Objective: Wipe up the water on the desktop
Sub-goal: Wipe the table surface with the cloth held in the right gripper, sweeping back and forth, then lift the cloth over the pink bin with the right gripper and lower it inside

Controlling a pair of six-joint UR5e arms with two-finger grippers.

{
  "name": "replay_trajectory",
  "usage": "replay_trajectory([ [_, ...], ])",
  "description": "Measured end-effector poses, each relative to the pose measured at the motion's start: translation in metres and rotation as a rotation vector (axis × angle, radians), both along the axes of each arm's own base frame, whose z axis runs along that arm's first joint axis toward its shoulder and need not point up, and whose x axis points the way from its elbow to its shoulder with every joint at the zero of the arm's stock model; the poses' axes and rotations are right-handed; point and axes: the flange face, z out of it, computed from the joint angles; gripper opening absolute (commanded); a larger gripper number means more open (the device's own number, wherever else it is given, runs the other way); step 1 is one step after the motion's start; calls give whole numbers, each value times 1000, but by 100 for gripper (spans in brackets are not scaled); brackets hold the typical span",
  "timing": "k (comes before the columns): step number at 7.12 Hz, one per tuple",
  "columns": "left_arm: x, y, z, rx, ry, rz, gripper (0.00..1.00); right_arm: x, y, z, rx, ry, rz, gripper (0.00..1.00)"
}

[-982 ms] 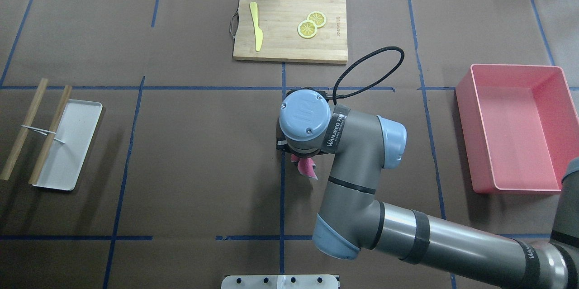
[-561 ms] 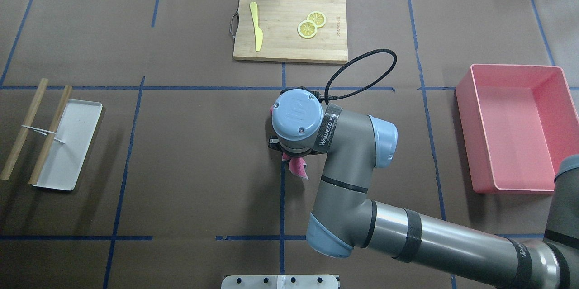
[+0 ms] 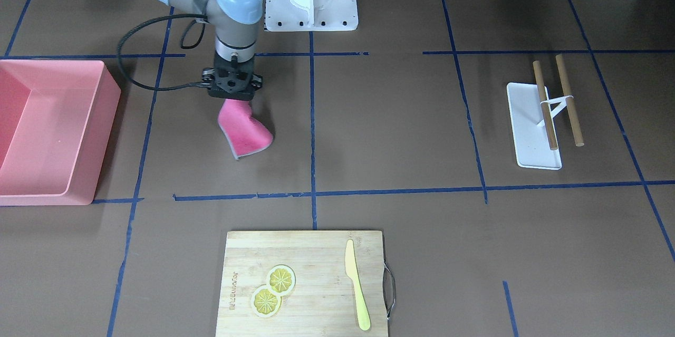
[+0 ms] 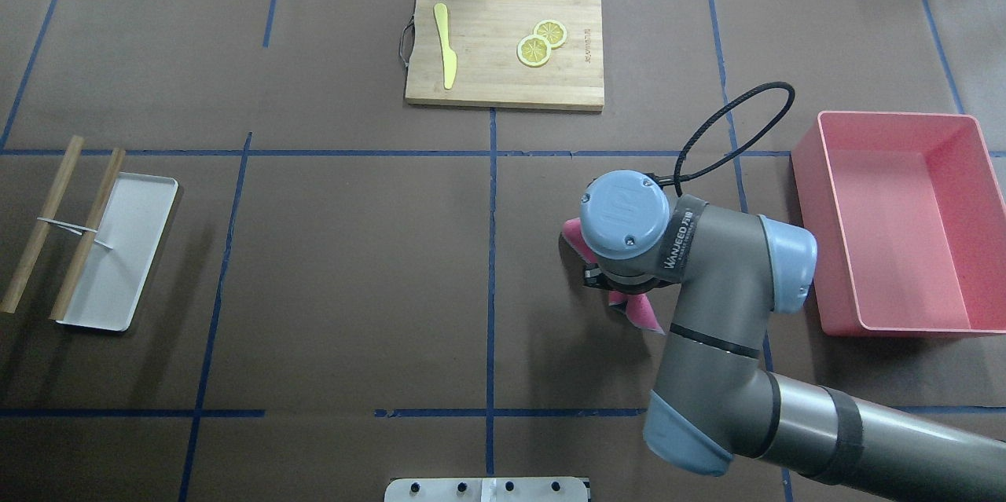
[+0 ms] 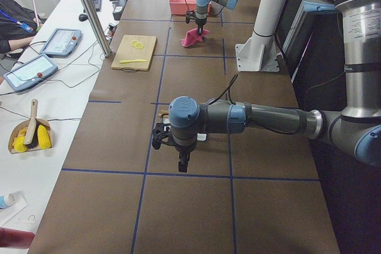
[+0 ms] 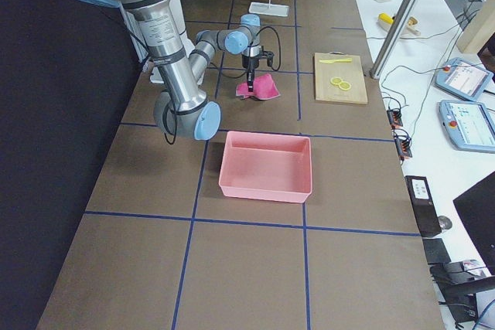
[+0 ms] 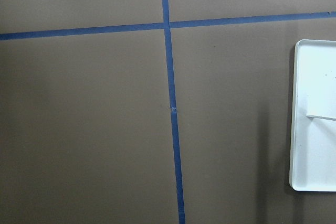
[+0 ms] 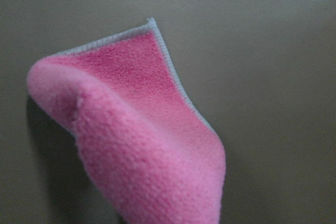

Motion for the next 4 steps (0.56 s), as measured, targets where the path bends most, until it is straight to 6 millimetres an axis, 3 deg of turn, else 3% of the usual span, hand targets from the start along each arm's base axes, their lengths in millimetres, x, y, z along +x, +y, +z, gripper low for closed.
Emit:
replay_trajectory([
  [2, 0, 0, 1, -5, -2, 0, 100, 31, -12, 22, 18, 75, -54, 0],
  [4, 0, 1, 2, -6, -5, -1, 100, 64, -24, -2, 44, 22, -44, 0],
])
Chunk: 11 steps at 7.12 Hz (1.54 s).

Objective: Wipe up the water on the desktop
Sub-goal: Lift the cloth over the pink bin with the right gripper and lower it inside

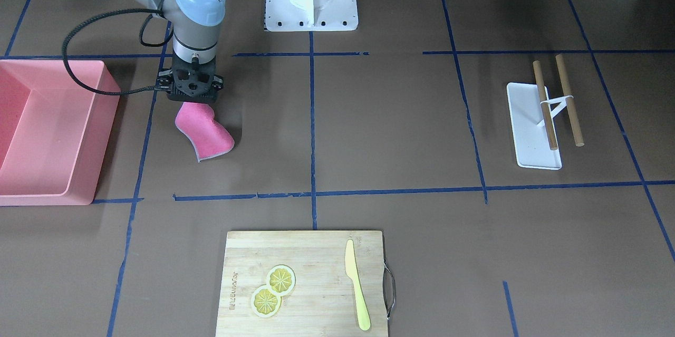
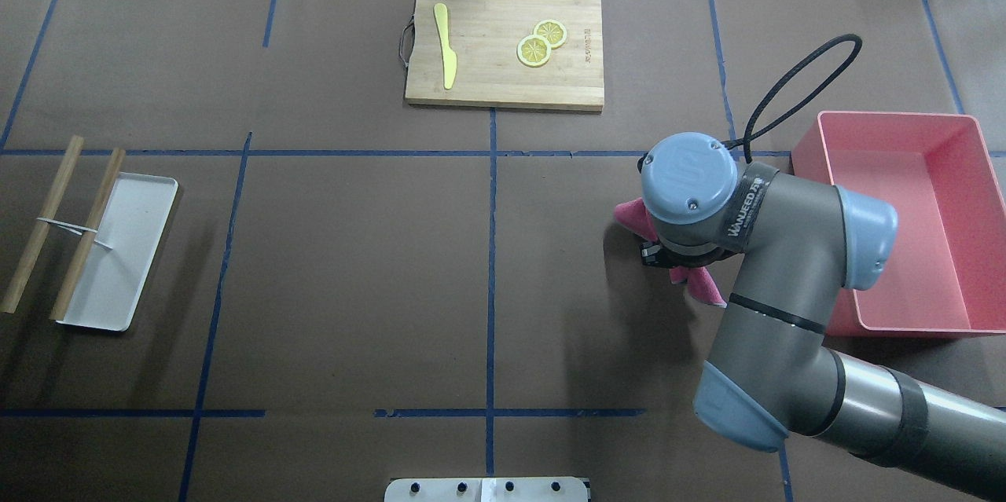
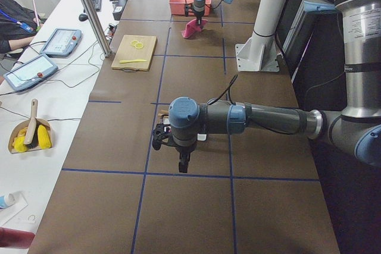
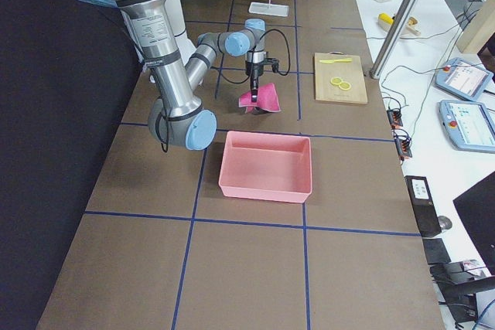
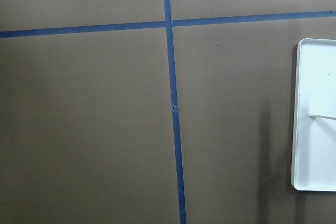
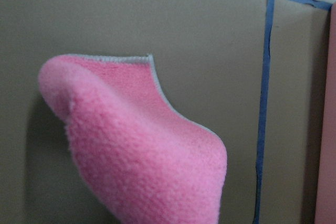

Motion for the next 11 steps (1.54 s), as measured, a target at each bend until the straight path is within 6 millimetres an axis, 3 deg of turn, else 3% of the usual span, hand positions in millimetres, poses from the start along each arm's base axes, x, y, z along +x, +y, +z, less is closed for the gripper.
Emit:
replay_trajectory([
  [2, 0, 0, 0, 0, -1, 0, 100, 53, -18, -37, 1, -107, 44, 0],
  [4, 0, 0, 2, -3, 1, 1, 100, 149, -63, -59, 4, -196, 72, 0],
  [5, 1, 0, 2, -4, 2, 1, 100, 190, -77, -53, 29, -201, 44, 0],
  [7, 1, 0, 4, -9, 0, 1, 100, 266, -92, -13, 71, -170, -46, 0],
  [8, 1, 0, 4, -10, 0, 1, 100, 304, -97, 19, 75, -154, -96, 0],
  [10, 1, 0, 4, -9, 0, 0, 100, 355, -81, 89, 57, -135, -148, 0],
  [11, 1, 0, 4, -9, 1, 0, 100, 366, -67, 120, 64, -151, -144, 25],
])
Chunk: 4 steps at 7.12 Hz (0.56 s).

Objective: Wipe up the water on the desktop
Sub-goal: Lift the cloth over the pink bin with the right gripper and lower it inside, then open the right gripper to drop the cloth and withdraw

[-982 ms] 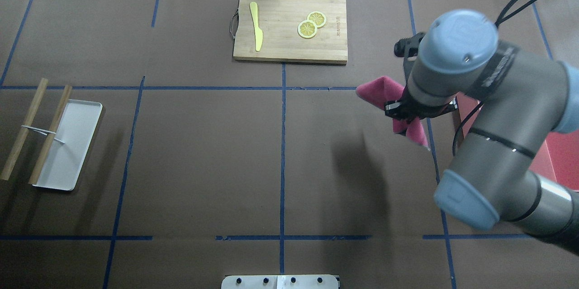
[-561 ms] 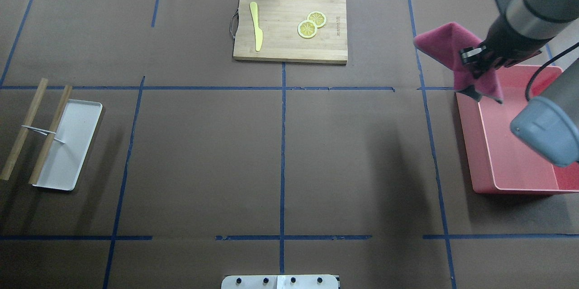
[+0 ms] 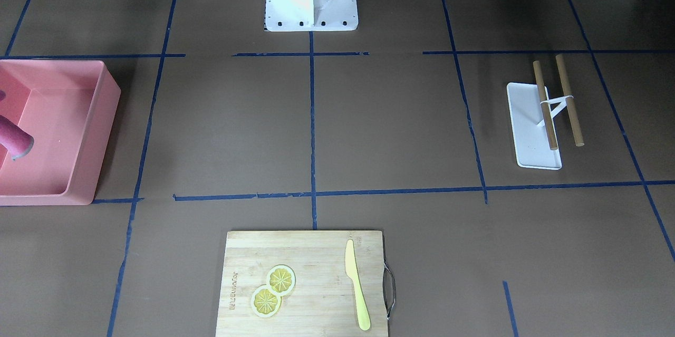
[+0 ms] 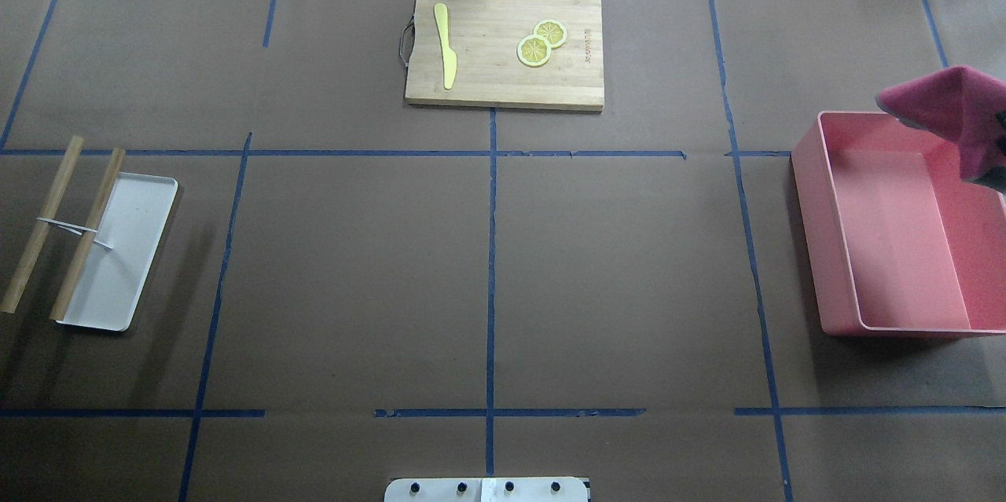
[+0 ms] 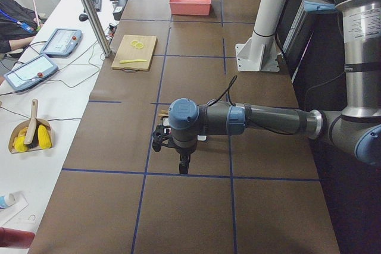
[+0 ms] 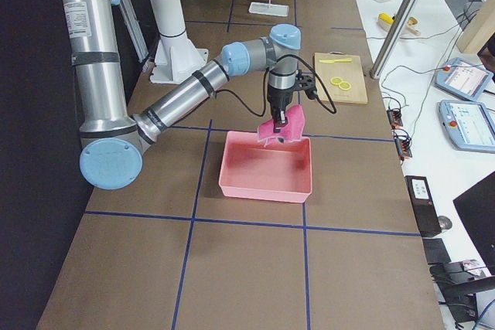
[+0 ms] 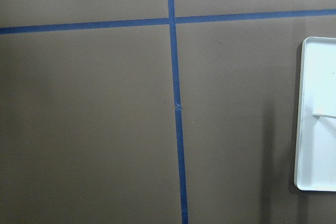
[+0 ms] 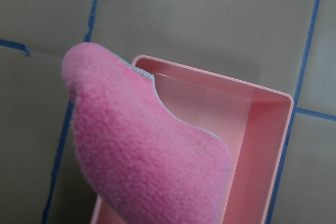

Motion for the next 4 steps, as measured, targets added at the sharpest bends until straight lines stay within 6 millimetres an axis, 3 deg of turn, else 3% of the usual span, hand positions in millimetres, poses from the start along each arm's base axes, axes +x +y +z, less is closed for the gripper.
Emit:
replay_trajectory([
  [1, 0, 0, 0, 1, 0, 0, 100, 5, 12, 21, 5, -27, 27, 99],
  [4, 0, 0, -3, 6, 1, 0, 100, 5, 21, 38, -27, -71, 69, 100],
])
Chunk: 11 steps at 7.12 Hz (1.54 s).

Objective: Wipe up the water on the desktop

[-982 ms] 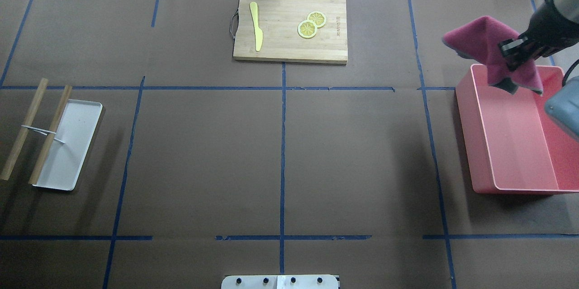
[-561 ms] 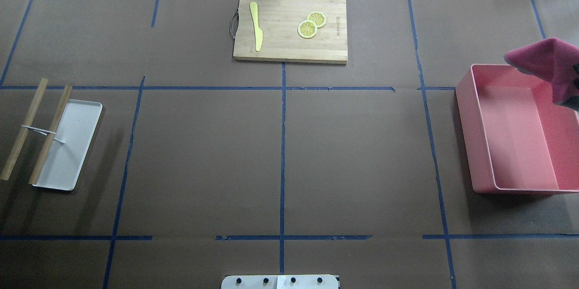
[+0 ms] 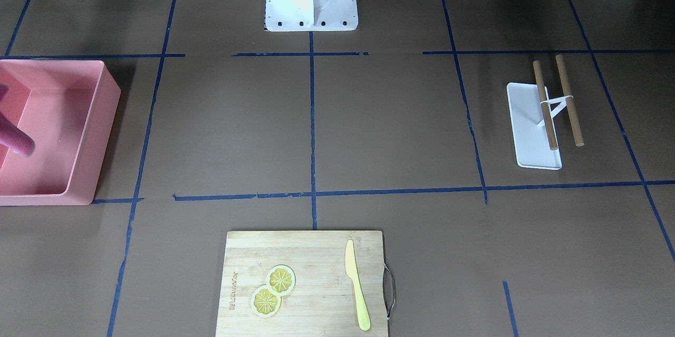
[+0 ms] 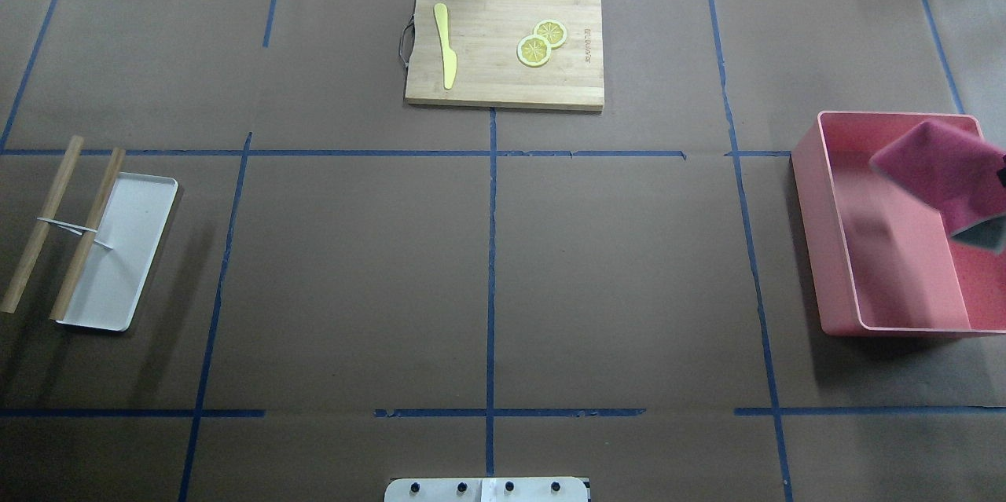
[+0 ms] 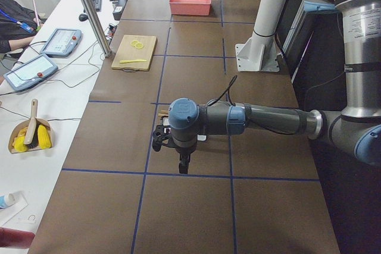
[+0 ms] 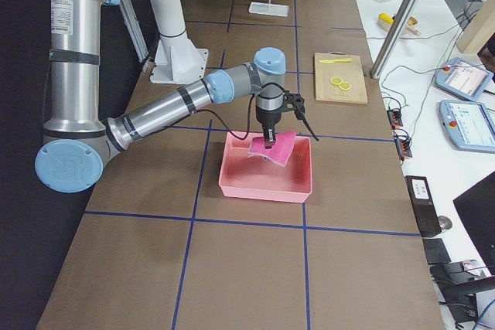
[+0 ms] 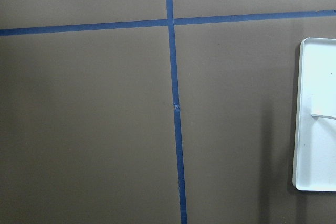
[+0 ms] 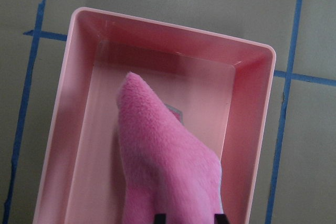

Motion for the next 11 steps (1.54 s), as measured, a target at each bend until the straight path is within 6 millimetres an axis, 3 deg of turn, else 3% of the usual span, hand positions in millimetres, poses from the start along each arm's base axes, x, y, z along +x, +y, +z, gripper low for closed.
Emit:
replay_trajectory([
  [2, 0, 0, -1, 2, 0, 0, 100, 4, -3, 13, -5, -13, -26, 100],
  [4, 0, 0, -2, 4, 0, 0, 100, 22, -7, 36, -14, -24, -47, 100],
  [6, 0, 4, 1, 3, 1, 4, 100, 70, 4, 94, -45, -67, -74, 100],
  [8, -1, 4, 6, 1, -2, 4, 100, 119, 35, 152, -91, -86, -48, 100],
  [9, -1, 4, 5, 2, -3, 2, 100, 130, 44, 168, -97, -88, -45, 100],
  [11, -1, 4, 2, 8, -4, 2, 100, 137, 48, 175, -96, -88, -38, 100],
])
